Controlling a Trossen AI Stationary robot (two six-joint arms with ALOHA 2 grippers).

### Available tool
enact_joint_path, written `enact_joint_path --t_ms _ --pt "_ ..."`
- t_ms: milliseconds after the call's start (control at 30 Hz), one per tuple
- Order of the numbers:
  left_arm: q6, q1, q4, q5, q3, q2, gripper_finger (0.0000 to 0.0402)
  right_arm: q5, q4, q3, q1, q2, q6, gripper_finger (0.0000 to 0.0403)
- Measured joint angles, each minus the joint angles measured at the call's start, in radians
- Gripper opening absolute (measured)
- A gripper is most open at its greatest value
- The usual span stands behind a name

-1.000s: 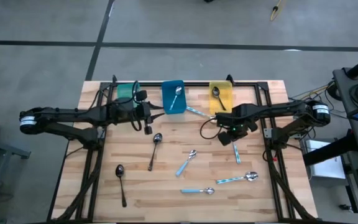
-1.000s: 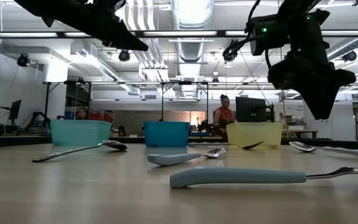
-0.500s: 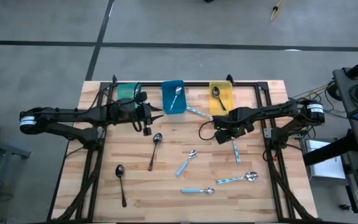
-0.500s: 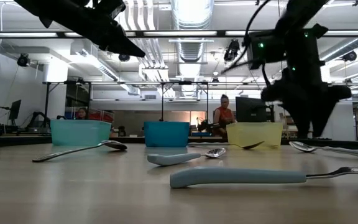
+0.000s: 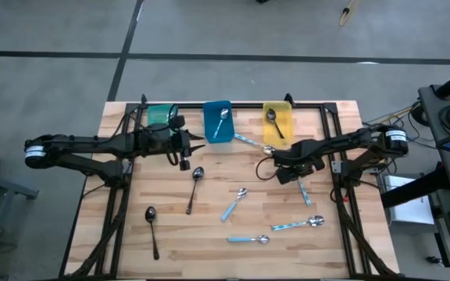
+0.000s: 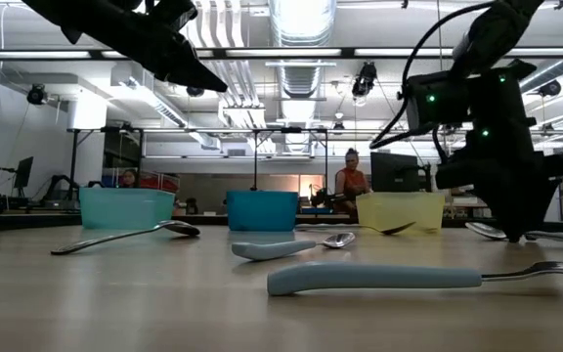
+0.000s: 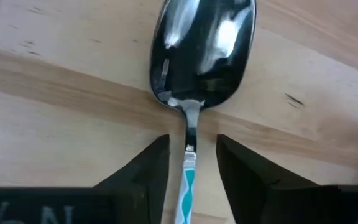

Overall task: Sort silverware by color (type)
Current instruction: Put the white-blue spoon into the blue bin

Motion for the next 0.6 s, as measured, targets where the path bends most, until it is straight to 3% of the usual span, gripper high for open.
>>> enact_joint_path --t_ms 167,367,600 --pt "0.000 0.000 0.000 0.000 0.000 0.000 0.0088 0.000 0.046 -0.032 0.000 -0.002 0.000 0.0090" --pt "0.000 0.000 0.001 0.000 0.000 0.000 0.0088 0.004 0.039 -0.032 0.000 -0.003 -0.003 0.0019" --pt "-0.001 0.000 0.003 0.000 0.000 0.000 0.0088 0.003 0.018 -0.003 0.000 -0.043 -0.029 0.0015"
